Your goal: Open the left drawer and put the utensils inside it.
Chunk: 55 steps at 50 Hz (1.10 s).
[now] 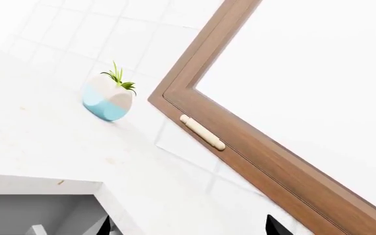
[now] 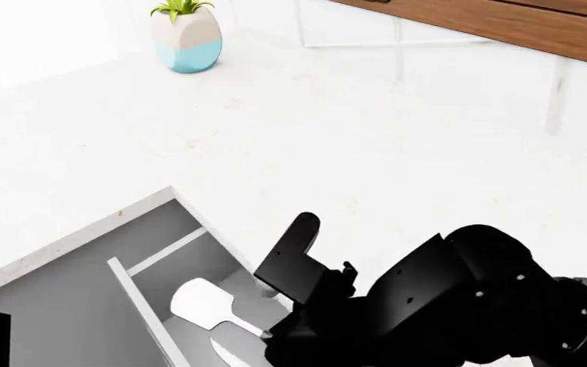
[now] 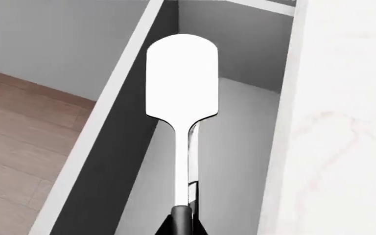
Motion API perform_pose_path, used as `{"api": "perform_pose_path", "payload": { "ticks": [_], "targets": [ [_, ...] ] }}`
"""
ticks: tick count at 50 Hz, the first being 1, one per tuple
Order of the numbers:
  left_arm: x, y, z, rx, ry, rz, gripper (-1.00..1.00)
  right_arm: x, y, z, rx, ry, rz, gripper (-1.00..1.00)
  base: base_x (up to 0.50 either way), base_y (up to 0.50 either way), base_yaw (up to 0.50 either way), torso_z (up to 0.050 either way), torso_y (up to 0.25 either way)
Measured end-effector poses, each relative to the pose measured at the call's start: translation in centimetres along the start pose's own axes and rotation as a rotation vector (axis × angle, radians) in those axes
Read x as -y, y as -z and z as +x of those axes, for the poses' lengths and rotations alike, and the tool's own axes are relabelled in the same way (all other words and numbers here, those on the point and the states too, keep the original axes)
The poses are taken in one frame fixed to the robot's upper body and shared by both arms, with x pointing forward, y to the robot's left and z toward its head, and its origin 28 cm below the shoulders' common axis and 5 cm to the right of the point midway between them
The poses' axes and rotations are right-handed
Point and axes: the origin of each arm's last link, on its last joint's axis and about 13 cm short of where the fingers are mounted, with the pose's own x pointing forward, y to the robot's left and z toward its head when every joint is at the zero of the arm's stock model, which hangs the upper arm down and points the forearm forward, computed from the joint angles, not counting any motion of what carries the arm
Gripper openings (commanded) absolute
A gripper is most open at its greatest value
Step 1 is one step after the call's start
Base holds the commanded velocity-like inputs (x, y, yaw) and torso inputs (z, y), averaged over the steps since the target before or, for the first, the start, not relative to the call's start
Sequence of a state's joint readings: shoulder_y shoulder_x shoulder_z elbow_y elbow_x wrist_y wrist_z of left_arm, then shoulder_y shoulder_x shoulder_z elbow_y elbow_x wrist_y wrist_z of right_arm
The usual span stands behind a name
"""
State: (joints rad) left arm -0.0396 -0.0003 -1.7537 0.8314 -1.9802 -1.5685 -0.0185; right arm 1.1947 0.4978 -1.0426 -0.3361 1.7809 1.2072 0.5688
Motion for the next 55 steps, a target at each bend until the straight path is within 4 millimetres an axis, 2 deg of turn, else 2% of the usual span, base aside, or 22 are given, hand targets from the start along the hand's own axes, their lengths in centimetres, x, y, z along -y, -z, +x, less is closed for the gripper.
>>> {"api": "perform_pose_path", "payload": {
  "ticks": [4, 5, 30, 35, 44, 55],
  "targets": [
    [0.0, 0.0, 0.0, 0.000, 0.000, 0.000, 1.00, -0.2, 0.2, 0.1, -0.002, -0.032, -0.006, -1.00, 0.00, 0.00, 0.00, 0.000, 0.000],
    [0.0, 0.0, 0.0, 0.000, 0.000, 0.000, 1.00, -0.3, 0.3, 0.1, -0.003, -0.038, -0.007, 1.00, 0.00, 0.00, 0.00, 0.000, 0.000],
    [0.0, 0.0, 0.0, -0.001, -0.001, -0.001, 1.00, 0.0, -0.1, 0.3, 0.060, -0.036, 0.007, 1.00, 0.00, 0.00, 0.00, 0.000, 0.000],
    [0.0, 0.0, 0.0, -0.001, -0.001, -0.001, 1.00, 1.4, -2.3, -1.8, 0.151, 0.035, 0.054, 1.00, 0.00, 0.00, 0.00, 0.000, 0.000],
    [-0.2, 0.0, 0.1, -0.003, -0.004, -0.002, 1.00, 5.4, -6.6, -5.7, 0.313, 0.202, 0.175, 1.00, 0.00, 0.00, 0.00, 0.000, 0.000],
    [-0.2, 0.0, 0.1, -0.004, -0.006, -0.001, 1.00, 8.0, -8.6, -8.2, 0.417, 0.300, 0.258, 1.00, 0.00, 0.00, 0.00, 0.000, 0.000]
  ]
}}
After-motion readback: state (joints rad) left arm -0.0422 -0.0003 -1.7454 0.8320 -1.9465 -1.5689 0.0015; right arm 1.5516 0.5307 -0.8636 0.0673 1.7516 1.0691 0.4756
